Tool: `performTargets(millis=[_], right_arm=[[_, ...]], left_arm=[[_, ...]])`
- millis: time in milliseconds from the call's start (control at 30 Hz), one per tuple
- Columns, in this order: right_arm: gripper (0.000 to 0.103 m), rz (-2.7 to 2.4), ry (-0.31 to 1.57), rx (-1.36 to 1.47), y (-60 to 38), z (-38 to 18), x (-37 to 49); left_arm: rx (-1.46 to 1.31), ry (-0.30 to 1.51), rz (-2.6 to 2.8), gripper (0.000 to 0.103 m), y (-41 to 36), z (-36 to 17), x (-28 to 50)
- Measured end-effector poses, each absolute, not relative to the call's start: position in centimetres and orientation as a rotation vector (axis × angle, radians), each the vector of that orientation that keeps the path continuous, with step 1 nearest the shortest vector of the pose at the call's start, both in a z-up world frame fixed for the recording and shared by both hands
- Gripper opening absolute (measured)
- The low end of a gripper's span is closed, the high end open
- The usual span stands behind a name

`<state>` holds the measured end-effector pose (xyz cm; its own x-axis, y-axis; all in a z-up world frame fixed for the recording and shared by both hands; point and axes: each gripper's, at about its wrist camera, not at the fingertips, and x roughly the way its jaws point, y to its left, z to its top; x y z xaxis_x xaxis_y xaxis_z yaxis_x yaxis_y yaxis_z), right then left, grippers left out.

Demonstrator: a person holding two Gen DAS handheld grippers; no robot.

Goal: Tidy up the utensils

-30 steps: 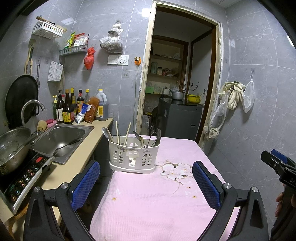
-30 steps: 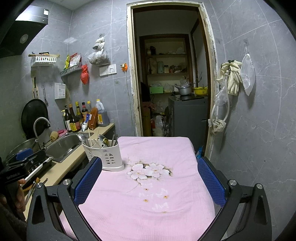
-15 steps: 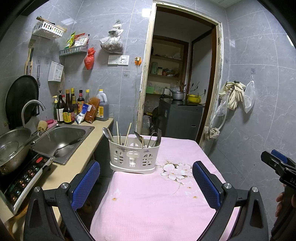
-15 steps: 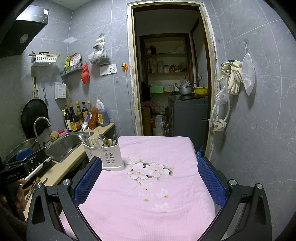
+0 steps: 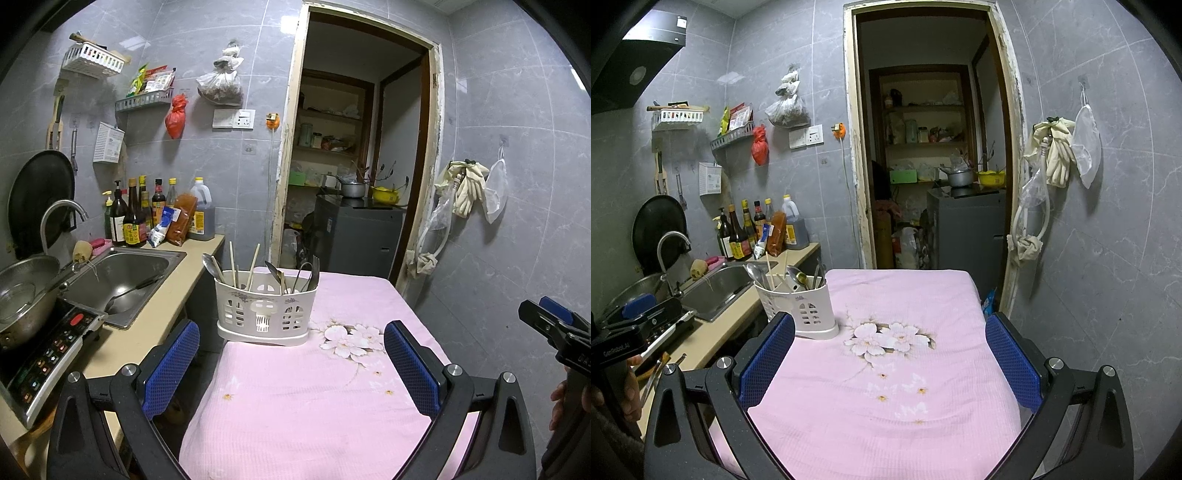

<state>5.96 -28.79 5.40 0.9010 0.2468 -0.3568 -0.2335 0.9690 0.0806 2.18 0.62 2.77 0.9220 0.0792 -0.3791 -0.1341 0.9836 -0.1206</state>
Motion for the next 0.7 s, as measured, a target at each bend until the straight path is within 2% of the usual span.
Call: performTargets(millis=[700], right_arm=[[0.101, 0.243, 0.404, 0.035, -29.4, 4.2, 6.5]], left_arm=[[-0.144, 0.412, 0.093, 0.101, 1.2, 2.3, 3.2]])
